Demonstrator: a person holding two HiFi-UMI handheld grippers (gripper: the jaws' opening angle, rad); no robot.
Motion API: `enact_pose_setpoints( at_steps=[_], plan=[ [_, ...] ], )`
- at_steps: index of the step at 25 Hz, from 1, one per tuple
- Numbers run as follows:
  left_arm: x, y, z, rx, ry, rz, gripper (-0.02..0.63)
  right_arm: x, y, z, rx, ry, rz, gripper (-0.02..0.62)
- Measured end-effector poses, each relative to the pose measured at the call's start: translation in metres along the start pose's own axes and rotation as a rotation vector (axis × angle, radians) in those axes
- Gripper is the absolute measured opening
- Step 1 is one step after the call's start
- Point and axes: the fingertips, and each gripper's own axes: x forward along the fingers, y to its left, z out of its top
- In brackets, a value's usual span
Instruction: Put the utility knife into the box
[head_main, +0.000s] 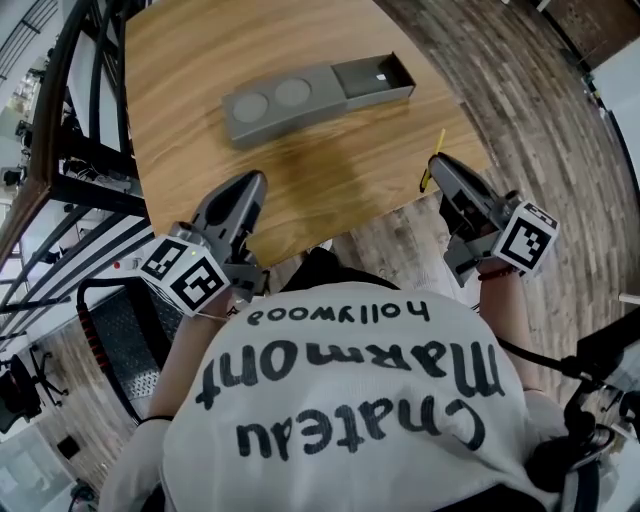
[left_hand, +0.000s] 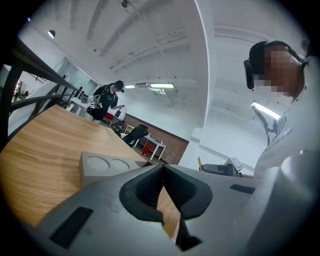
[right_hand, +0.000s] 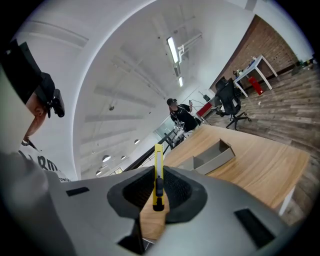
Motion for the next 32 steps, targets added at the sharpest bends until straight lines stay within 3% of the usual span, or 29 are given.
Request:
enact_pose_setpoints(
  at_steps=[10,21,24,27,32],
  plan=[
    [0.016,0.038,-0.004,-0.032,0.06,0.06,0.006,0.047,-0.043,0.001,0.061,0.027,-0.007,0.057],
    [0.046,0.058,-0.013,-0.064,0.061,0.029,0.006,0.11,-0.053,-0.019,0.0,0.128,0.01,0.057],
    [0.048,0.066,-0.004,-0.037,-0.005,0.06,0.006,0.129,-0.059,-0.024,-0.051,0.163,0.019,0.057],
    [0.052,0.079,0.001,-0.061,-0.016,0.068,0.006,0.148,-0.067,-0.025,-0.125,0.217,-0.004,0.057],
    [0.052,0.099,0.007,-0.106,-0.045,0.097,0.006,0.168,-0.084,-0.022,-0.337,0.331,-0.072,0.057]
  ],
)
